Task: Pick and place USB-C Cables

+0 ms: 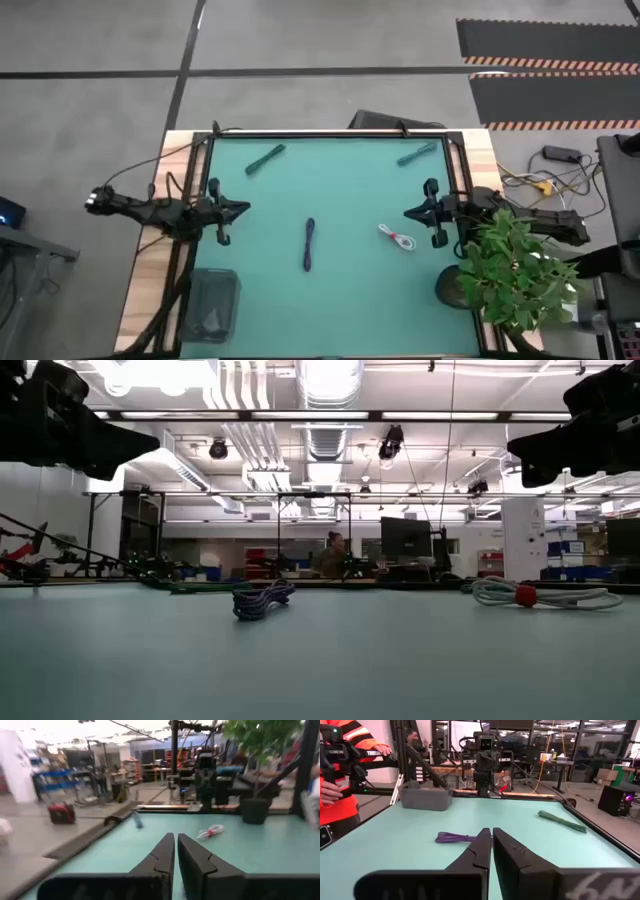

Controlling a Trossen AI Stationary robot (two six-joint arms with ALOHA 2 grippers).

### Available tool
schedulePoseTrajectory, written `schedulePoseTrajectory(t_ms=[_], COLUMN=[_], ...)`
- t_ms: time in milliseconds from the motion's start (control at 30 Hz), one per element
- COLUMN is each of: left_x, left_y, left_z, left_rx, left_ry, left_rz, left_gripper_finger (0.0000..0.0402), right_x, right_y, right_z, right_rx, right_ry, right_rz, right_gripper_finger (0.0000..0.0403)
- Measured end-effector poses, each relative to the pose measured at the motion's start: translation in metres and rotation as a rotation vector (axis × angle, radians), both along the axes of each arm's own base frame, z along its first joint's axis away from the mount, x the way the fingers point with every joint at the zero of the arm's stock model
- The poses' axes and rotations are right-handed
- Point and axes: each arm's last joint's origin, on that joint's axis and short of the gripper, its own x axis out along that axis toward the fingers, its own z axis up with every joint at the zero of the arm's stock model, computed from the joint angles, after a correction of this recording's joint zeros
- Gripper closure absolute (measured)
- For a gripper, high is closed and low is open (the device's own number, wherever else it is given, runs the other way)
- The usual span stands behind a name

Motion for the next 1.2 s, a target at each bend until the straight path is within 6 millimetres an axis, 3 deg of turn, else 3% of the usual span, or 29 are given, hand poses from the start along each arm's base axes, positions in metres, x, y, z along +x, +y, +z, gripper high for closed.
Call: schedulePoseTrajectory(t_ms=[233, 400, 500, 667, 933, 1200], left_x=[0.0, 0.001, 0.001, 0.001, 0.0, 0.0], left_y=[0.0, -0.006, -0.009, -0.009, -0.015, -0.014], left_z=[0.0, -0.002, -0.003, -0.002, -0.006, -0.005], left_rx=[-0.245, -0.421, -0.283, -0.008, -0.165, -0.111], left_ry=[-0.057, -0.044, 0.003, 0.021, 0.064, 0.05], left_rz=[-0.026, -0.231, -0.331, -0.319, -0.527, -0.511], left_gripper_finger=[0.0394, 0.0394, 0.0394, 0.0394, 0.0394, 0.0394], right_x=[0.0, 0.0, 0.0, 0.0, 0.0, 0.0], right_y=[0.0, 0.0, 0.0, 0.0, 0.0, 0.0], right_z=[0.0, 0.0, 0.0, 0.0, 0.0, 0.0], right_rx=[0.0, 0.0, 0.0, 0.0, 0.0, 0.0], right_ry=[0.0, 0.0, 0.0, 0.0, 0.0, 0.0], right_rz=[0.001, 0.001, 0.001, 0.001, 0.0, 0.0], right_gripper_finger=[0.0394, 0.0394, 0.0394, 0.0394, 0.0394, 0.0394])
